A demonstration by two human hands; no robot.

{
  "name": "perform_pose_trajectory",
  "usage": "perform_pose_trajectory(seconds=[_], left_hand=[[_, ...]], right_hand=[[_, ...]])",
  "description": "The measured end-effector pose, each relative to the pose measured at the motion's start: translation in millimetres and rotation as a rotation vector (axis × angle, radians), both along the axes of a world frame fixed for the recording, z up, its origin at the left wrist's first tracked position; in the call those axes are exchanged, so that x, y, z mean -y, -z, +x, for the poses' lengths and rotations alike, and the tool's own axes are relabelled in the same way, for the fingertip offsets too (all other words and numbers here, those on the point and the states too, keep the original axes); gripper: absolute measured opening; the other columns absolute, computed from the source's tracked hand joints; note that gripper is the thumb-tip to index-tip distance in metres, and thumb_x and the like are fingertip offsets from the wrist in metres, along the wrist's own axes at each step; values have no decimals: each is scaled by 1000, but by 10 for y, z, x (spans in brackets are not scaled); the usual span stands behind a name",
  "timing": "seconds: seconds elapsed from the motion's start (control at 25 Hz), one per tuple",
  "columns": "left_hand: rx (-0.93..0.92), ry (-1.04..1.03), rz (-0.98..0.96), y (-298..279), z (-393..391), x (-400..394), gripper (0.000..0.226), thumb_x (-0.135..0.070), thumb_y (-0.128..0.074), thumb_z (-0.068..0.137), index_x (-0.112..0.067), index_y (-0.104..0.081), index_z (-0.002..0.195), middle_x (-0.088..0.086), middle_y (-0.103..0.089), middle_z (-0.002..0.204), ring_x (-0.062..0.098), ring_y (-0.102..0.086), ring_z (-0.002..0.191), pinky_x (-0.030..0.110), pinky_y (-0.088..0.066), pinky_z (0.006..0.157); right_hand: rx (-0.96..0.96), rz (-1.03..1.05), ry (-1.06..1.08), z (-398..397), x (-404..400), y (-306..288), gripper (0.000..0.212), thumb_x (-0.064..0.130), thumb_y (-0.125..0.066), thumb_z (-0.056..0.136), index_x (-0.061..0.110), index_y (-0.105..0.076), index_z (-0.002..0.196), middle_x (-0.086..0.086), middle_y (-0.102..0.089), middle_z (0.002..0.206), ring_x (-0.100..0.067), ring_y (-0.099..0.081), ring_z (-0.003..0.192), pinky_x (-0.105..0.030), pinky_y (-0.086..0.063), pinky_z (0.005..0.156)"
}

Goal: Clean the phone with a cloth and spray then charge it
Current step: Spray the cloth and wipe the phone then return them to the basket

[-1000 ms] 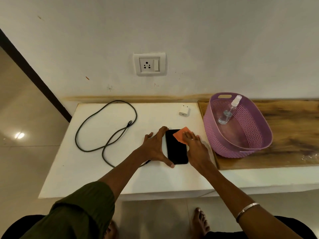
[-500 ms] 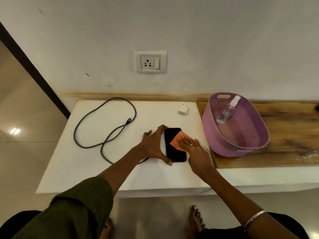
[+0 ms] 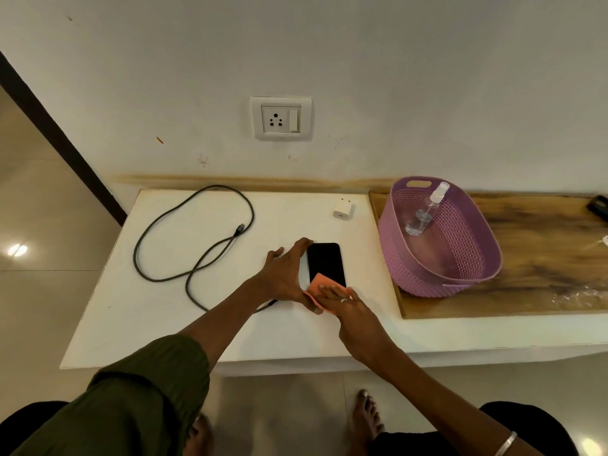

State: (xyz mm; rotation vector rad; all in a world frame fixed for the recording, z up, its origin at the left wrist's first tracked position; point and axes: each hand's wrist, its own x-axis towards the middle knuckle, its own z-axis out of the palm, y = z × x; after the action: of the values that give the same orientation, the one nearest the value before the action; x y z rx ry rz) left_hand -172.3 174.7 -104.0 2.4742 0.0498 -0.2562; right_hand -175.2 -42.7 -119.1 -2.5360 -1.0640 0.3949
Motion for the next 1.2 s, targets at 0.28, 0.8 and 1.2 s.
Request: perform_pose_trajectory(seconds=[0.28,0.8,1.2], left_hand=[[35,0,-1,-21,-22,-3,143,-84,-78,31,-35,-9,147,-14,-34,150,9,-33,141,32,-4,116],[-28,-3,-14,-11,14,-4,145,-79,-82,33,-32,-7,149,-13,-31,153,13,-30,143,37,1,119],[2,-7,-58,25,4,-9,141,-80,-81,33,-31,-10,145,-15,-38,144,11,-38,137,37,-1,118]], right_hand=[[-48,-266,-102,-109,288,-93,72,9,-45,97,10,6,148,8,19,157,-21,11,148,-22,23,111],[-230,255,454,197,-179,-231,49,10,-48,97,24,-37,144,2,-57,127,-23,-58,116,-21,-48,94],[-79,35,409,674,-640,-188,46,26,-51,97,26,-38,141,0,-41,149,-28,-37,137,-36,-34,111]])
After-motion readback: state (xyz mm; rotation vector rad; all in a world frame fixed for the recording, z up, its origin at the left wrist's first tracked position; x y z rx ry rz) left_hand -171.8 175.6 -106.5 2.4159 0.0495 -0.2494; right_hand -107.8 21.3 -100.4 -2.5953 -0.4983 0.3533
